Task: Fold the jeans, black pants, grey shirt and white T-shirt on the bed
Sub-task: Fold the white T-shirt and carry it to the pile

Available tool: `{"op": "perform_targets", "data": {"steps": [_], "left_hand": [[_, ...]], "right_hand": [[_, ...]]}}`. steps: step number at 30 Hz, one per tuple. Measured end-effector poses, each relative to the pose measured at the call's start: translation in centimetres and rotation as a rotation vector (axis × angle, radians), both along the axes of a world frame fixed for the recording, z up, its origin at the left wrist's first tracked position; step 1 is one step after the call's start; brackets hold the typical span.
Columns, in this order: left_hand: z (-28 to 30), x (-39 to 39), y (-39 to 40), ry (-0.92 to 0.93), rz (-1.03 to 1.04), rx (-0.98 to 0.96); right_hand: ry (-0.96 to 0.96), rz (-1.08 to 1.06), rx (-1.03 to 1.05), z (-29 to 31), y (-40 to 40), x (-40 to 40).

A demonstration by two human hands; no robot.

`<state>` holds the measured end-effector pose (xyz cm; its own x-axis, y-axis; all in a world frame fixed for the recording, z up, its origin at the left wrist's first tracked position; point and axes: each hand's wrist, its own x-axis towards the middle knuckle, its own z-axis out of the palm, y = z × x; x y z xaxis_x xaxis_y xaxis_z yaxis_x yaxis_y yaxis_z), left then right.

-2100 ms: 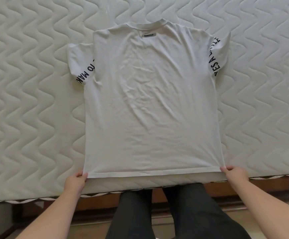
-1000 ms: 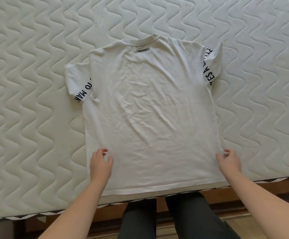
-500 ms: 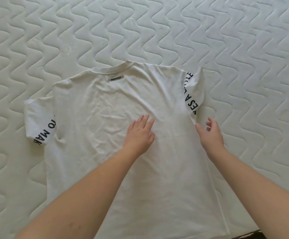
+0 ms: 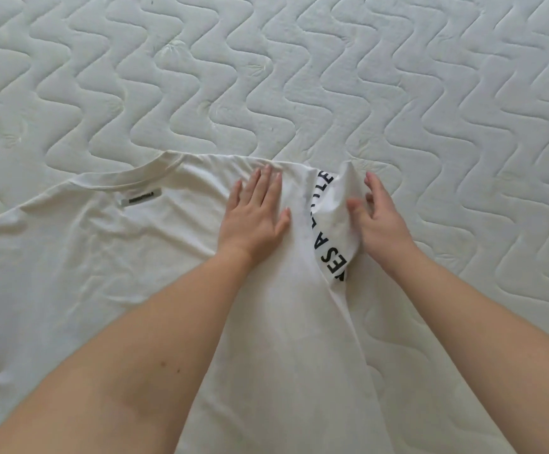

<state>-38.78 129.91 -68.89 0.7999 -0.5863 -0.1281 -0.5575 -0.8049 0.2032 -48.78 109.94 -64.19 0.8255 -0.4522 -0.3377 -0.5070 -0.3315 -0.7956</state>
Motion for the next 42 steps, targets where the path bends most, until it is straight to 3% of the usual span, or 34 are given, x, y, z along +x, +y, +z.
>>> {"op": "perform_targets", "data": {"steps": [7, 14, 19, 23, 25, 28, 31, 34, 37, 39, 42], "left_hand": [[-1.3, 0.5, -0.2, -0.03, -0.022, 0.023], [-1.7, 0.9, 0.0, -0.019, -0.035, 0.065], [-2.0, 1.1, 0.2, -0.022, -0.046, 0.057], [-1.9, 0.9, 0.2, -0.013, -0.048, 0.067], [-1.8, 1.0, 0.2, 0.003, -0.047, 0.068], [-1.7, 1.0, 0.2, 0.011, -0.048, 0.07], [-1.7, 1.0, 0.2, 0.012, -0.048, 0.065], [-1.7, 1.0, 0.1, 0.014, -0.042, 0.067], [-1.7, 1.0, 0.2, 0.018, -0.038, 0.063], [-1.7, 0.9, 0.2, 0.016, -0.037, 0.056], [-1.7, 0.9, 0.1, 0.008, -0.036, 0.054]], "right_hand": [[0.213, 0.278, -0.208, 0.9, -3.3, 3.6], [0.222, 0.068, -0.012, 1.9, -4.2, 2.7], [0.195, 0.033, -0.141, 3.1, -5.8, 1.3], [0.416, 0.022, -0.185, 3.1, -6.8, -0.3], [0.475, -0.015, -0.073, 3.1, -6.6, -1.2], [0.339, -0.062, 0.42, 3.6, -6.6, -2.8], [0.189, 0.184, 0.731, 3.7, -7.0, -4.8], [0.281, 0.389, 0.412, 2.8, -6.2, -5.7], [0.267, 0.241, 0.124, 1.9, -4.9, -5.0], [0.218, 0.1, 0.08, 1.6, -4.4, -4.4], [0.138, -0.132, 0.224, 1.9, -4.2, -3.4]]}}
